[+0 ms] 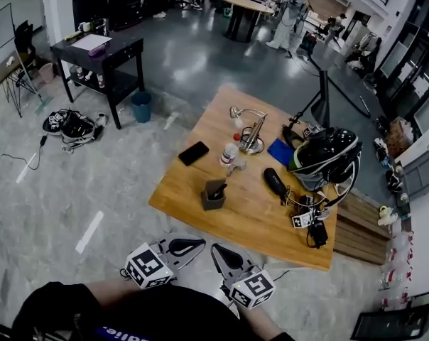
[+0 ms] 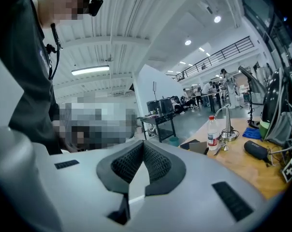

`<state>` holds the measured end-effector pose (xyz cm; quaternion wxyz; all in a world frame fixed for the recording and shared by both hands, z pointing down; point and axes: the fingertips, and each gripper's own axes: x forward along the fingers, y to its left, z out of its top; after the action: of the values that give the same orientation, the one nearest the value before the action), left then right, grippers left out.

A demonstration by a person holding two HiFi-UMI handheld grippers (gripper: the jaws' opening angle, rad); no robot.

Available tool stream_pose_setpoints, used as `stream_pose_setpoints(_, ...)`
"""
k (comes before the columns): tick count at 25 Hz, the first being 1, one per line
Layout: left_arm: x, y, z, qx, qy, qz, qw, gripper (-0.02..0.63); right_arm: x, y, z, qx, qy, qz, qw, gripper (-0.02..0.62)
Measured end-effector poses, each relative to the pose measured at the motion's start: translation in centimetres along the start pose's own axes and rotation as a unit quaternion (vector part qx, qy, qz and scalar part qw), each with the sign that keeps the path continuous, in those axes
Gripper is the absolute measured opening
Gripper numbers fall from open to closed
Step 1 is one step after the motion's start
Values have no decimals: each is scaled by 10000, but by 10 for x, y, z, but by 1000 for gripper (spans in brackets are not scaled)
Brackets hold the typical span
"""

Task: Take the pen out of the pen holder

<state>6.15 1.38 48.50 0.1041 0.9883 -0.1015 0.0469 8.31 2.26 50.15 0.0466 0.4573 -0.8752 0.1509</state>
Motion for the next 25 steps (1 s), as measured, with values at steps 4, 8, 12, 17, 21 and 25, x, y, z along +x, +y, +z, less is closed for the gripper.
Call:
stream_pose_setpoints(4,-4,41,14,105,45,-271,9996,9,34,-18,12,34,22,-334,9994,6)
stream_pose_setpoints(8,-3,73,20,136,75,-447,9989,9,59,-37,21,108,-31,-638,9979,6)
stream_pose_setpoints(12,8,92,23,76,94,-467,9988,9,73,-54,24,143,75,-663,9977,6)
stream_pose_setpoints(17,28,104,22,7,149,-368,9992,9,81,-84,23,161,189,-622,9978,6)
stream_pose_setpoints(21,40,113,23,-17,159,-228,9996,9,88,-109,14,187,379,-570,9975,8)
stream_pose_setpoints(25,49,120,18,-87,182,-96,9998,9,95,-139,1,317,591,-605,9959,30)
